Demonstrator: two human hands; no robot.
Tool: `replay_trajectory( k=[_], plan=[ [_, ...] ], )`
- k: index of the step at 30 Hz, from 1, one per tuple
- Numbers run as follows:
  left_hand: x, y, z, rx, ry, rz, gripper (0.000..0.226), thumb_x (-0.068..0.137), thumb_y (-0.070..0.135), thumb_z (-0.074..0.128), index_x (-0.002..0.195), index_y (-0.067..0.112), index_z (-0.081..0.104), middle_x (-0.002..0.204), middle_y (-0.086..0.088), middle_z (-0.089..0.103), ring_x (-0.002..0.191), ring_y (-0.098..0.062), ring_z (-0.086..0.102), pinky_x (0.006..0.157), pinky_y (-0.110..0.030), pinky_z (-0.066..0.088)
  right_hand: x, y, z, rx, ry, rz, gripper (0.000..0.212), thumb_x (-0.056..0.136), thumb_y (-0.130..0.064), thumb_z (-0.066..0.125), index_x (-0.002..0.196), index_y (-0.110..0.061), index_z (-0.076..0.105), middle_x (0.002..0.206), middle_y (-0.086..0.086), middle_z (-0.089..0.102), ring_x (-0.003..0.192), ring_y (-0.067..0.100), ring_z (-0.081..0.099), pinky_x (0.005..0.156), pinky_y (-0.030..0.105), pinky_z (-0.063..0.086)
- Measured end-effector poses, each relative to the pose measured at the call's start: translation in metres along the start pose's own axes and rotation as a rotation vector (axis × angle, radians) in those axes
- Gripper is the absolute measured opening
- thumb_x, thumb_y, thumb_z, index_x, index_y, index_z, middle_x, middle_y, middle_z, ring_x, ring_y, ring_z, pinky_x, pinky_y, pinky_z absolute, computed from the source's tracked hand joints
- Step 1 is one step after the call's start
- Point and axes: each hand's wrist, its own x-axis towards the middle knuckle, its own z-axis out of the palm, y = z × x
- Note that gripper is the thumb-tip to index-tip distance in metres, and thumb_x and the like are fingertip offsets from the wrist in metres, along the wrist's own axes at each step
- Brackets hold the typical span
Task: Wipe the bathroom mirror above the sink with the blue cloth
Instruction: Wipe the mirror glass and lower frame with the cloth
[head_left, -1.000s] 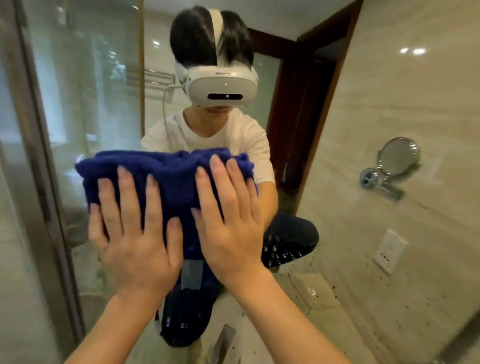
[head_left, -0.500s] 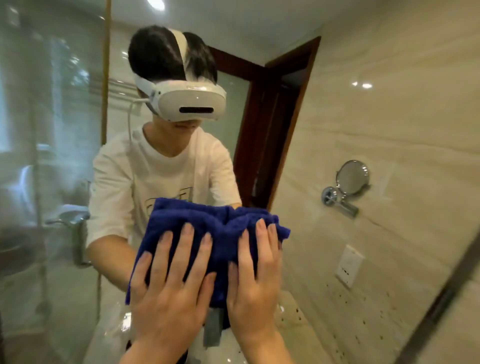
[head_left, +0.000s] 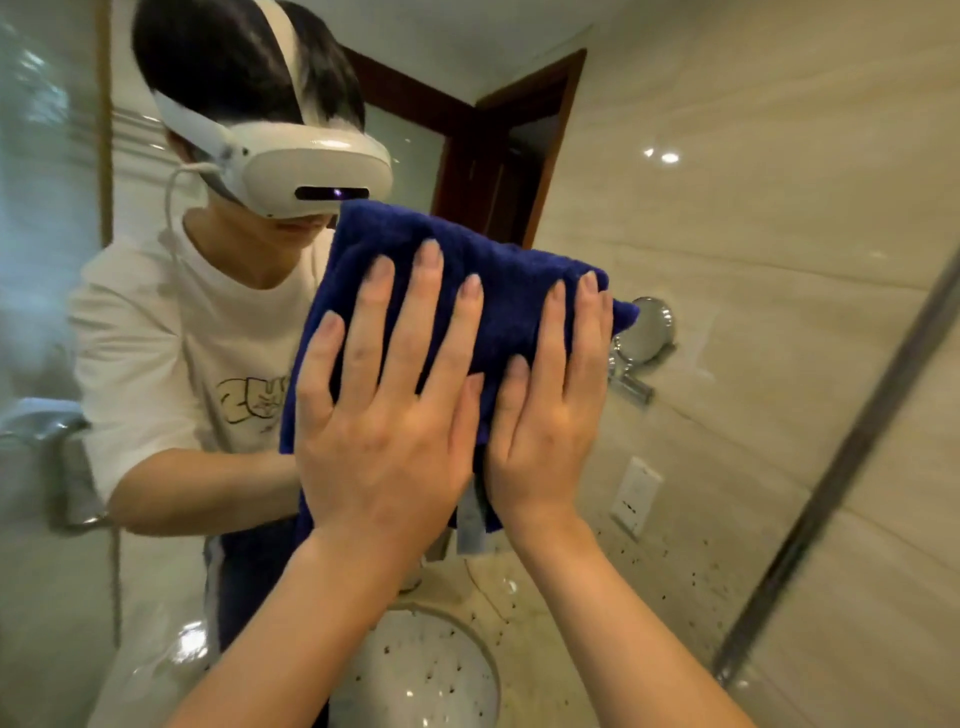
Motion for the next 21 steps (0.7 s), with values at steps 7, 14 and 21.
replay_trajectory(
  k=[7,14,21],
  plan=[
    [-0.083,-0.002,0.011,0.036,-0.091,0.043,0.06,0.1,0.031,0.043,0.155,0.014,0.027,0.164,-0.012,0.014,0.152,-0.028,0.004,0.119,-0.047,0.011,-0.08,0.009,-0.011,-0.076,-0.161,0.019,0.051,0.106,-0.029,0.025,0.153,-0.012,0.018,0.157,0.014,0.021,0.148,0.033,0.018,0.12,0.046,0.02],
    [-0.066,0.018,0.016,0.057,-0.091,0.003,0.063,0.1,0.032,0.04,0.157,0.015,0.02,0.165,-0.012,0.009,0.152,-0.03,0.001,0.115,-0.054,0.015,-0.056,0.036,-0.022,-0.071,-0.193,-0.091,0.05,0.106,-0.029,0.031,0.15,-0.008,0.023,0.157,0.014,0.021,0.149,0.03,0.017,0.12,0.045,0.021],
    [0.004,0.082,0.039,0.05,-0.048,0.107,0.061,0.101,0.031,0.04,0.156,0.013,0.022,0.164,-0.013,0.01,0.152,-0.028,0.001,0.119,-0.05,0.01,0.006,0.101,-0.045,-0.061,-0.082,-0.046,0.047,0.105,-0.026,0.031,0.146,-0.002,0.032,0.155,0.02,0.028,0.147,0.033,0.023,0.119,0.048,0.024]
  ],
)
